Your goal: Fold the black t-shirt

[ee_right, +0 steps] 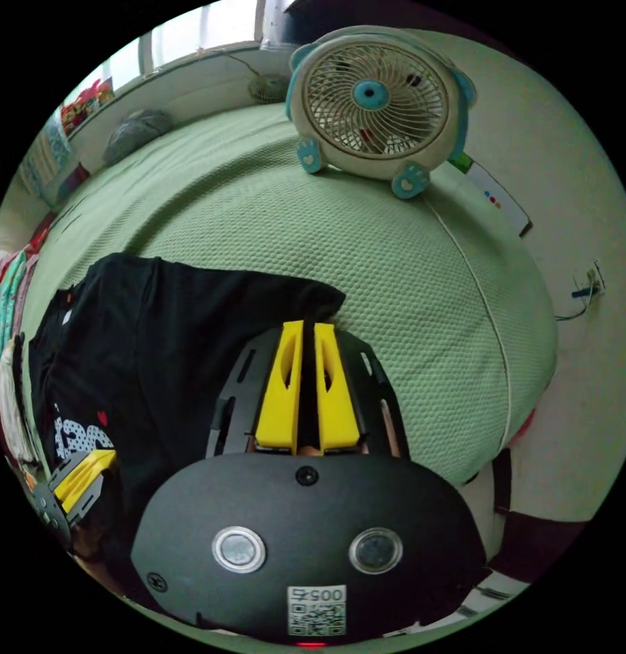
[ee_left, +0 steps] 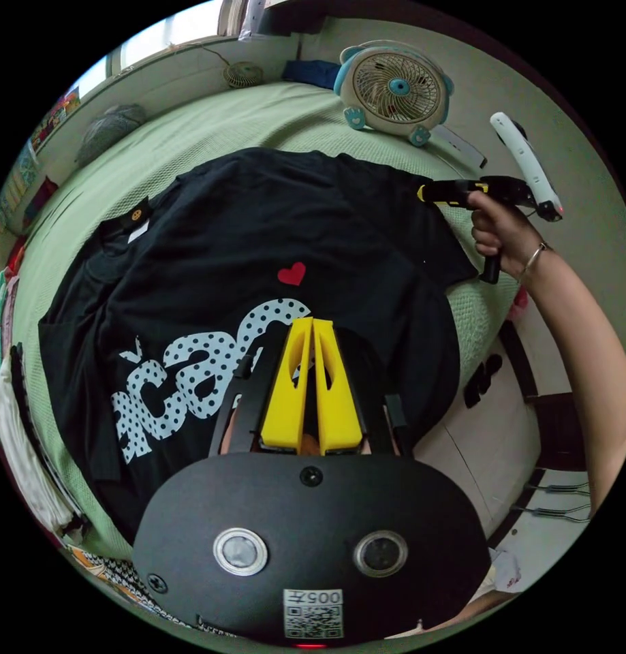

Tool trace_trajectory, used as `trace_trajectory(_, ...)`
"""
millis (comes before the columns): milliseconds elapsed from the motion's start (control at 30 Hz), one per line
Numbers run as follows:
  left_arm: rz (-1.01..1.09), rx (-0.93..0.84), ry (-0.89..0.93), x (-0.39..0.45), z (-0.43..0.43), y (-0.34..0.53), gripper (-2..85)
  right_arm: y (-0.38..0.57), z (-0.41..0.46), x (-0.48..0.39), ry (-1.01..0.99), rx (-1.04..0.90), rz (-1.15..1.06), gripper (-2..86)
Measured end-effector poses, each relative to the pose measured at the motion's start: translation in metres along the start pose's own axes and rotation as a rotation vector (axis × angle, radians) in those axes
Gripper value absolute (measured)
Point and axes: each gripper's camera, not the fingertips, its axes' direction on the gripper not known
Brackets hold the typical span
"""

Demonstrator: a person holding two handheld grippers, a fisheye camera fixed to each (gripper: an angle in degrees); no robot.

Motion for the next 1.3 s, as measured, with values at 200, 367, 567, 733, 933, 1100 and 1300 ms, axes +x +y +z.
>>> trace_trajectory(200, 0.0, 0.036, -0.008, 0.012, -0.026, 0.004, -0.6, 0.005, -0.066, -0.003, 0.011, 0.059, -0.026, -0.8)
trace_trajectory(367, -0.009, 0.069, -0.027, 0.02, -0.054, 0.012, -0.6, 0.023, -0.14, -0.038, -0.013, 0.165, -0.109, -0.8)
trace_trajectory(567, 0.004, 0.111, -0.05, 0.023, -0.085, 0.029, -0.5, 0.039, -0.175, -0.107, -0.268, 0.108, -0.195, 0.2)
trace_trajectory(733, 0.049, 0.206, -0.019, 0.019, -0.109, 0.044, -0.5, 0.058, -0.175, -0.112, -0.311, 0.111, -0.221, 2.6)
trace_trajectory(933, 0.039, 0.206, -0.012, 0.014, -0.111, 0.044, -0.5, 0.088, -0.141, -0.083, -0.223, 0.02, -0.2, 2.8)
trace_trajectory(1100, 0.052, 0.197, -0.003, 0.013, -0.105, 0.039, -0.5, 0.12, -0.106, -0.076, -0.175, -0.048, -0.225, 5.9)
trace_trajectory(1300, 0.05, 0.183, 0.02, 0.006, -0.092, 0.028, -0.5, 0.147, -0.088, -0.083, -0.157, 0.017, -0.268, 7.4)
